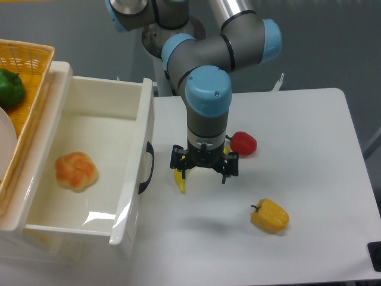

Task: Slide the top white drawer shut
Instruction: 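Move the gripper toward the side of the open white drawer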

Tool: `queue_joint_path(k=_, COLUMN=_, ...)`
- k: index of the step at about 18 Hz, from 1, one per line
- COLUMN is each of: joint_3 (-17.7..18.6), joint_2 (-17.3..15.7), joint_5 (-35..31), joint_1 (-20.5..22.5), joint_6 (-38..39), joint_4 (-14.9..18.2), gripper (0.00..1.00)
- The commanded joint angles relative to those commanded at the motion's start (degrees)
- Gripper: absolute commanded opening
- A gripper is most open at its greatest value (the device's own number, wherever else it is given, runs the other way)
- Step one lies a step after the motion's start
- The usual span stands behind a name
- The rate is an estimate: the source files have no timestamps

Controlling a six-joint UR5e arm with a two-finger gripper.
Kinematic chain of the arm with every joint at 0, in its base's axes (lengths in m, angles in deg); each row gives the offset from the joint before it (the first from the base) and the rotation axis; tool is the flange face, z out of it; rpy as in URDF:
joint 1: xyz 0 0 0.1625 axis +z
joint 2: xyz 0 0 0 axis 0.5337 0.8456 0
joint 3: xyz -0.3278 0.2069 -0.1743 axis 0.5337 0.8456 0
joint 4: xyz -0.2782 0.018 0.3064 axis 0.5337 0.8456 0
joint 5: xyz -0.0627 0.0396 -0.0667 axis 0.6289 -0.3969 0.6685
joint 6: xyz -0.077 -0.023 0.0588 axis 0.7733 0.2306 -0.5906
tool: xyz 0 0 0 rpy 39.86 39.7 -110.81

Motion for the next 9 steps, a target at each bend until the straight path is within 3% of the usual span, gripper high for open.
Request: queue_joint_path(k=9, joint_3=1.84, joint_2=0.09, joint_5=0.09, joint_1=-0.18, joint_6=0.17, joint_4=0.44, gripper=1.00)
